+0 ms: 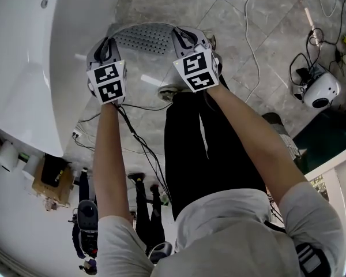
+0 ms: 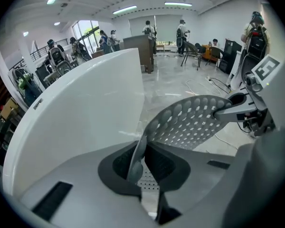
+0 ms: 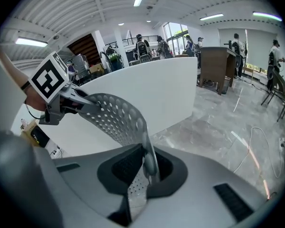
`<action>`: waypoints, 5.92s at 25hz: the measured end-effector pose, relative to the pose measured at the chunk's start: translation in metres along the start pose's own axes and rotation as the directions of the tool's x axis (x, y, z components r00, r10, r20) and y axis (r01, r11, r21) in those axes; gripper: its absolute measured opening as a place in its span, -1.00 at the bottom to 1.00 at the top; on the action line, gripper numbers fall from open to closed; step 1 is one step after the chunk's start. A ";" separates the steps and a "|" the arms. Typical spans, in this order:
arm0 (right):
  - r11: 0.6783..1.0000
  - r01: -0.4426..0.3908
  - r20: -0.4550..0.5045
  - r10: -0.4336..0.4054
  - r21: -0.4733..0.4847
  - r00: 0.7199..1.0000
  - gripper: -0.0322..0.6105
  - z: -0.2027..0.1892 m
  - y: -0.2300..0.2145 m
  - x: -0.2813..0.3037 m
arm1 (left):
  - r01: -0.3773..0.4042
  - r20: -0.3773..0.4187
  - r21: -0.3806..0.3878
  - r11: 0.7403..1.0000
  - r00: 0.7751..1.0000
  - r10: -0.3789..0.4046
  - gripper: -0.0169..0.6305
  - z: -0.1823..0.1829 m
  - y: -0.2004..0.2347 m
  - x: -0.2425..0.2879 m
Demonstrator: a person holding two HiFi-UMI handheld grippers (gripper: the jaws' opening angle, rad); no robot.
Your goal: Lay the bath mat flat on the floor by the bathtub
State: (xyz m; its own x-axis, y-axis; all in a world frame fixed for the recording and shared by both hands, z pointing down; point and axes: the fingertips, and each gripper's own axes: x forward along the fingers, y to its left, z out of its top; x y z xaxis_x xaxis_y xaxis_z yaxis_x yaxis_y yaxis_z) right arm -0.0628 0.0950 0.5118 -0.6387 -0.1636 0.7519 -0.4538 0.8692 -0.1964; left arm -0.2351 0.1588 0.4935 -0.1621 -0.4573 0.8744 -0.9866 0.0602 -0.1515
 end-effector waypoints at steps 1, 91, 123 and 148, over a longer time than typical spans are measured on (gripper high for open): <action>1.000 -0.002 -0.004 0.002 0.000 1.000 -0.83 0.001 -0.003 0.002 | 0.003 -0.004 0.003 1.000 1.000 -0.003 -0.85 0.001 -0.001 0.003; 0.983 0.152 0.243 -0.123 -0.103 0.962 -0.82 -0.122 -0.283 0.239 | 0.084 0.268 0.416 0.905 0.940 -0.210 -0.85 0.125 -0.114 0.426; 0.978 0.175 0.067 -0.169 -0.112 0.983 -0.71 -0.176 -0.366 0.291 | -0.037 0.239 0.540 0.841 0.965 -0.111 -0.85 0.147 -0.140 0.529; 0.972 0.228 0.030 -0.226 -0.052 0.974 -0.67 -0.199 -0.379 0.269 | -0.134 0.291 0.540 0.831 0.956 -0.035 -0.41 0.156 -0.116 0.515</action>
State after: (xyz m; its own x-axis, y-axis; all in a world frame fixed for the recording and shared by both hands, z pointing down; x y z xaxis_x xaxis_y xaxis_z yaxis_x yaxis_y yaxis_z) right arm 0.0609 -0.1859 0.9138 -0.5376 -0.3700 0.7577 -0.5544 0.8322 0.0131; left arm -0.2015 -0.2218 0.8900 -0.1159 -0.6977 0.7069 -0.7891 -0.3675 -0.4922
